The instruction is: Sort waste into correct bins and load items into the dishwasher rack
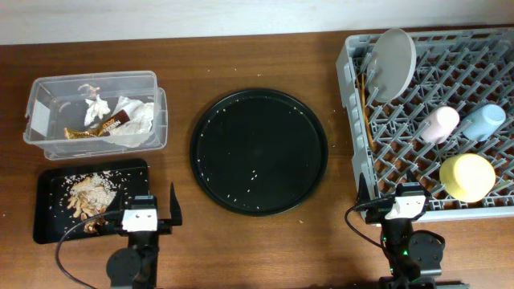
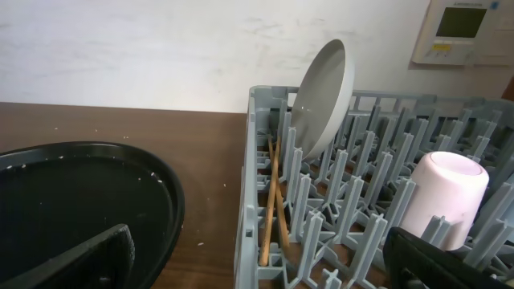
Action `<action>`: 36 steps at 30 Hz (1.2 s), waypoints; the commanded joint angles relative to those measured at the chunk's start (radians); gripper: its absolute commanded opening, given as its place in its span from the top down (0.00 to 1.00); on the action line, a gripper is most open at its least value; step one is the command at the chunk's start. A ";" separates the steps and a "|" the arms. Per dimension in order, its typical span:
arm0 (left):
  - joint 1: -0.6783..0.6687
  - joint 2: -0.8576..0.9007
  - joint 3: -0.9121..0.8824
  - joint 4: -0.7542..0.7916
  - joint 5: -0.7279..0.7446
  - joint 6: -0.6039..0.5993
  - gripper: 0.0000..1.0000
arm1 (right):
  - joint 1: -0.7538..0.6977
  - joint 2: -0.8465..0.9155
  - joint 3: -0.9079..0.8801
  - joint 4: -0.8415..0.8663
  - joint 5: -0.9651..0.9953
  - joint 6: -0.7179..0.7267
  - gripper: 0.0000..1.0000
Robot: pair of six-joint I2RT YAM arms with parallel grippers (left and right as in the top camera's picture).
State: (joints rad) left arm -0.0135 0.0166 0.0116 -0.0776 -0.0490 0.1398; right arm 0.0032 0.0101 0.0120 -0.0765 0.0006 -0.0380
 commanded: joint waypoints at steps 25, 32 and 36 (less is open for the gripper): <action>0.006 -0.011 -0.003 0.001 -0.045 -0.048 0.01 | -0.005 -0.007 -0.006 -0.006 0.008 -0.007 0.02; 0.006 -0.011 -0.003 0.001 -0.045 -0.048 0.01 | -0.005 -0.007 -0.006 -0.005 0.008 -0.007 0.02; 0.006 -0.011 -0.003 0.001 -0.045 -0.048 0.01 | -0.005 -0.007 -0.006 -0.006 0.008 -0.007 0.02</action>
State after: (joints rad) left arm -0.0135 0.0166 0.0116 -0.0746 -0.0788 0.1070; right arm 0.0032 0.0101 0.0120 -0.0765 0.0006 -0.0383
